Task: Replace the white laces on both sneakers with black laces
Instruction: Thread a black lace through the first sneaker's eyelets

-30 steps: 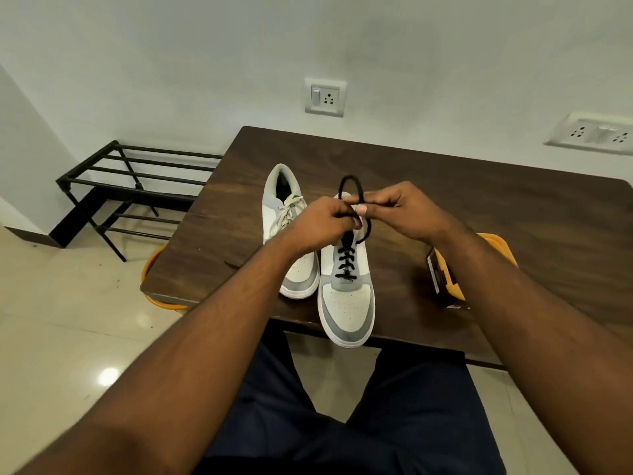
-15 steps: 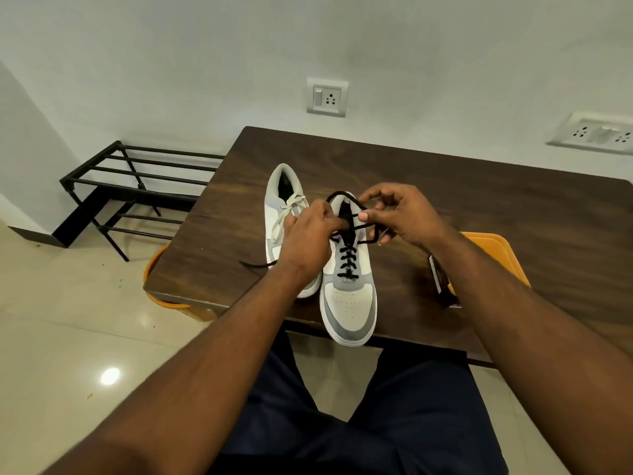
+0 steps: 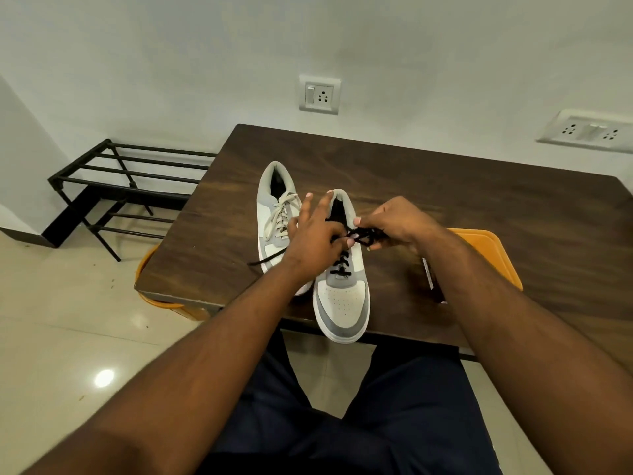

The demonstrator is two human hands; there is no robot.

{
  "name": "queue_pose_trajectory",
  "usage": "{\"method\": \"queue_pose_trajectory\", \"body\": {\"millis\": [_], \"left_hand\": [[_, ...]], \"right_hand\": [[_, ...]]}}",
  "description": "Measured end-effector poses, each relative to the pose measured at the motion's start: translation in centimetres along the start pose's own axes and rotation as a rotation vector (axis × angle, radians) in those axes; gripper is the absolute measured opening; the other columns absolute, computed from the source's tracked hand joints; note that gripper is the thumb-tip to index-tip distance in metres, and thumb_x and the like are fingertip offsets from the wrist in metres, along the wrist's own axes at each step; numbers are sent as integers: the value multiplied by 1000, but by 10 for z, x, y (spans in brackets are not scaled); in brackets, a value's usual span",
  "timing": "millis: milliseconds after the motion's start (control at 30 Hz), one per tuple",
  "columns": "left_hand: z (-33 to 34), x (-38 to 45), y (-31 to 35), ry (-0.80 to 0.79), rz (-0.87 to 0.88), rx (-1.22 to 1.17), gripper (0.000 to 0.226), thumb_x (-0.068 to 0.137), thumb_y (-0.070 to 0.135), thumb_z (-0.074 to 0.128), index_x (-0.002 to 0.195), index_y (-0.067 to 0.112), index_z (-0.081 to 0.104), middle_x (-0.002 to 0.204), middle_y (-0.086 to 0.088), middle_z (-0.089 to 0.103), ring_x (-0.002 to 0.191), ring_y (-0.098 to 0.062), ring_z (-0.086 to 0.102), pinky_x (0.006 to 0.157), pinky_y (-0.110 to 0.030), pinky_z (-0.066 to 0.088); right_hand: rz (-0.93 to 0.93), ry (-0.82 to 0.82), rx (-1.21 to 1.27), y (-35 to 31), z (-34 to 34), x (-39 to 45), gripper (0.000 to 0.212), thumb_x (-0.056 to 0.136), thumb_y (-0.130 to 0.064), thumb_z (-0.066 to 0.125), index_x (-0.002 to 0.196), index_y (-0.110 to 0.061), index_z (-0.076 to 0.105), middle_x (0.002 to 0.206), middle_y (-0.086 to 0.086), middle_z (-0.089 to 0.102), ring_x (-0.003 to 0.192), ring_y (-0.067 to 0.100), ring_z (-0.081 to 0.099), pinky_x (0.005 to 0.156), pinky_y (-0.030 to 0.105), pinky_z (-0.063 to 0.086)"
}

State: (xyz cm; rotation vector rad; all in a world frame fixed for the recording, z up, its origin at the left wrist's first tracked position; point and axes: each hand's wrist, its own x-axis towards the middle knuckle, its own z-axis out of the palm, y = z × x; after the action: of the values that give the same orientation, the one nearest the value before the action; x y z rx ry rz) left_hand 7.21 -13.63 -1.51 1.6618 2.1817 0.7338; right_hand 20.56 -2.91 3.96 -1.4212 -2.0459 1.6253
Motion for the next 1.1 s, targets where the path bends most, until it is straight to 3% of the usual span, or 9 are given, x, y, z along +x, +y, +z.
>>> {"method": "queue_pose_trajectory", "body": {"millis": [100, 200, 300, 400, 500, 633, 833, 933, 1100], "left_hand": [[-25, -5, -8, 15, -8, -318, 31, 88, 26, 70, 58, 28, 60, 154, 3, 38, 145, -19, 26, 114, -42, 24], [-43, -14, -21, 137, -149, -743, 38, 88, 13, 69, 54, 3, 53, 96, 0, 69, 87, -10, 63, 83, -26, 45], [-47, -22, -33, 216, -255, -874, 48, 89, 18, 70, 54, -4, 45, 51, -9, 44, 51, -22, 54, 59, -29, 48], [-43, -26, -45, 188, -366, -648, 46, 92, 31, 66, 59, 6, 46, 55, -1, 43, 49, -16, 47, 47, -29, 50], [-43, -28, -59, 19, -429, -41, 34, 93, 42, 61, 81, 11, 66, 85, -7, 69, 74, -23, 62, 65, -30, 49], [-40, -33, -55, -85, -457, 236, 34, 94, 46, 58, 119, 23, 64, 122, -5, 64, 105, -26, 61, 96, -43, 47], [0, -32, -29, 135, -248, -135, 42, 91, 34, 66, 128, 16, 58, 120, -8, 66, 111, -25, 61, 96, -40, 48], [14, -35, -18, 210, -326, -396, 34, 93, 31, 65, 124, 17, 57, 99, -1, 68, 96, -18, 64, 80, -29, 49], [30, -33, -15, 315, -368, -563, 17, 92, 30, 67, 91, 15, 62, 68, 7, 58, 60, -4, 51, 52, -10, 38]], "right_hand": [[-127, 31, -16, 2, -16, 0, 16, 81, -15, 76, 90, -1, 74, 91, 18, 73, 75, 18, 66, 73, 28, 58], [-292, 32, -289, 2, -39, -1, 14, 81, -14, 75, 94, -10, 76, 93, 8, 73, 87, 16, 65, 78, 27, 53], [-424, 175, -415, 1, -54, -1, 12, 83, -16, 74, 94, -13, 76, 85, 1, 71, 80, 11, 63, 75, 29, 48], [-433, 179, 112, 5, -61, -4, 13, 82, -7, 73, 94, -5, 73, 72, -3, 68, 55, 6, 54, 61, 27, 52], [-386, 130, 309, 17, -57, -3, 1, 81, -7, 72, 81, -7, 72, 65, 2, 62, 47, 11, 38, 45, 26, 36], [-236, 209, -508, 43, -46, 13, 29, 82, -16, 74, 111, -13, 72, 112, 7, 66, 97, 21, 61, 82, 32, 48], [-376, 86, -373, 52, 24, 9, 57, 85, -9, 70, 137, -22, 52, 136, 1, 55, 124, 15, 51, 105, 29, 40], [-356, 182, -294, 60, 41, 8, 62, 83, -7, 72, 138, -25, 50, 118, 1, 61, 102, 14, 59, 90, 27, 48], [-406, 319, -188, 57, 41, 3, 20, 86, -9, 70, 102, -20, 70, 82, -14, 63, 75, 1, 58, 67, 15, 43]]}}
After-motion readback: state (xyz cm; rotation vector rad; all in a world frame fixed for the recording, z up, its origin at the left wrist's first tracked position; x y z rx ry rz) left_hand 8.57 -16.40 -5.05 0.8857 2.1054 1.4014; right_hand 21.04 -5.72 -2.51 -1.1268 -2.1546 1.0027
